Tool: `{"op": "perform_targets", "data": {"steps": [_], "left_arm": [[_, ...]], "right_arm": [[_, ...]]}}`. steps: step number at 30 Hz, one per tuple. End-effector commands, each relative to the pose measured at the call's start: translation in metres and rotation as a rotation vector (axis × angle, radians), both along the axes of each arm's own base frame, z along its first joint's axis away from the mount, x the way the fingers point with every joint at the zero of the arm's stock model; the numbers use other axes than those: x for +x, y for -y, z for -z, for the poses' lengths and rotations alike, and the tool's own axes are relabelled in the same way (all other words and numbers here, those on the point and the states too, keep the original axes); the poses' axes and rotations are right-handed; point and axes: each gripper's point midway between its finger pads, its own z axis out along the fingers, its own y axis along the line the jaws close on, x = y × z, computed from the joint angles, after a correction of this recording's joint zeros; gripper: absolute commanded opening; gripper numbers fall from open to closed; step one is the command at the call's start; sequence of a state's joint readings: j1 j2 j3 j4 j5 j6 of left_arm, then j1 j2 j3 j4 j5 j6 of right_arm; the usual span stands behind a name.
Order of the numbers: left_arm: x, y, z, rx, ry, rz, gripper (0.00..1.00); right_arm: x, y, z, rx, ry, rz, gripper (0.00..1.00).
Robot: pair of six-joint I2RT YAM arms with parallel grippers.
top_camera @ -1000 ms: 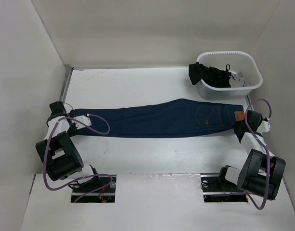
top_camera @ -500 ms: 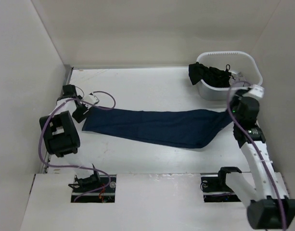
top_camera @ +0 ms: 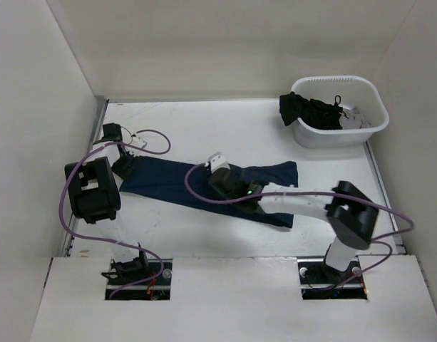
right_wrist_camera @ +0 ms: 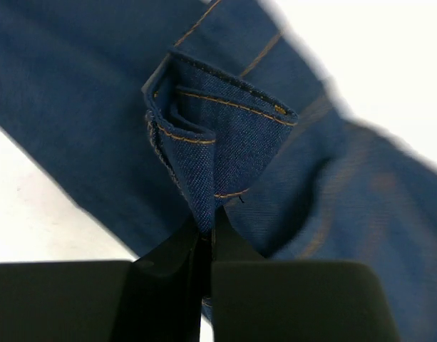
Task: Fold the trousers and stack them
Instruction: Fold the trousers
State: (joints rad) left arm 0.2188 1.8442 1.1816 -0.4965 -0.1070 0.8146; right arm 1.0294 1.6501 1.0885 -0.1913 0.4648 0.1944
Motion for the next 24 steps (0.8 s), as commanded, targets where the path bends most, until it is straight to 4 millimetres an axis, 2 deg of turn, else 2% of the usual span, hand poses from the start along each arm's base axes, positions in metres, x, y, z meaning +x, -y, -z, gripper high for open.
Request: {"op": "perform_targets", "data": {"steps": [1,2,3,4,6,7,9,11,12,13,14,15,16,18,20,22,24], "left_arm": [[-0.01,0.011,0.026,-0.055,-0.051,-0.036,0.6],[-0.01,0.011,0.026,-0.054,-0.048,-0.031,0.6],[-0.01,0.011,0.025,-0.053,-0.044,-0.026,0.6],[-0.009,0.01,0.024,-0.049,-0.039,-0.026,0.6],[-0.009,0.009,0.023,-0.042,-0.035,-0.02,0.6],[-0.009,0.009,0.021,-0.04,-0.031,-0.017,0.6],[-0.008,0.007,0.019,-0.043,-0.022,-0.021,0.6],[-0.008,0.005,0.018,-0.04,-0.018,-0.028,0.6],[-0.008,0.003,0.016,-0.037,-0.014,-0.03,0.6],[-0.007,0.002,0.014,-0.036,-0.01,-0.033,0.6],[-0.006,0.001,0.012,-0.034,-0.002,-0.035,0.6],[-0.005,0.0,0.009,-0.036,0.008,-0.039,0.6],[-0.004,-0.001,0.006,-0.038,0.019,-0.047,0.61],[-0.001,-0.002,0.0,-0.043,0.04,-0.06,0.61],[-0.001,-0.004,-0.005,-0.047,0.054,-0.071,0.61],[-0.001,-0.004,-0.006,-0.05,0.059,-0.081,0.61],[-0.001,-0.004,-0.006,-0.052,0.058,-0.084,0.61]], "right_arm": [[0.0,-0.049,-0.006,0.113,-0.001,0.039,0.0],[-0.005,-0.058,0.006,0.11,-0.031,0.028,0.02],[-0.01,-0.066,0.015,0.118,-0.064,0.01,0.09],[-0.019,-0.075,0.024,0.125,-0.105,-0.032,0.25],[-0.037,-0.091,0.027,0.166,-0.184,-0.125,0.62],[-0.047,-0.098,0.021,0.205,-0.208,-0.173,1.0],[-0.063,-0.104,-0.009,0.3,-0.207,-0.251,1.0],[-0.073,-0.096,-0.053,0.415,-0.169,-0.268,1.0],[-0.077,-0.084,-0.071,0.471,-0.15,-0.244,1.0],[-0.078,-0.072,-0.081,0.512,-0.139,-0.202,1.0],[-0.074,-0.05,-0.087,0.566,-0.138,-0.098,1.0],[-0.062,-0.015,-0.084,0.614,-0.145,0.055,1.0],[-0.055,0.018,-0.077,0.666,-0.172,0.202,1.0],[-0.047,0.091,-0.047,0.754,-0.243,0.512,1.0],[-0.045,0.148,-0.016,0.775,-0.281,0.726,1.0],[-0.044,0.178,0.005,0.753,-0.299,0.81,1.0],[-0.037,0.187,0.014,0.761,-0.305,0.807,1.0]]}}
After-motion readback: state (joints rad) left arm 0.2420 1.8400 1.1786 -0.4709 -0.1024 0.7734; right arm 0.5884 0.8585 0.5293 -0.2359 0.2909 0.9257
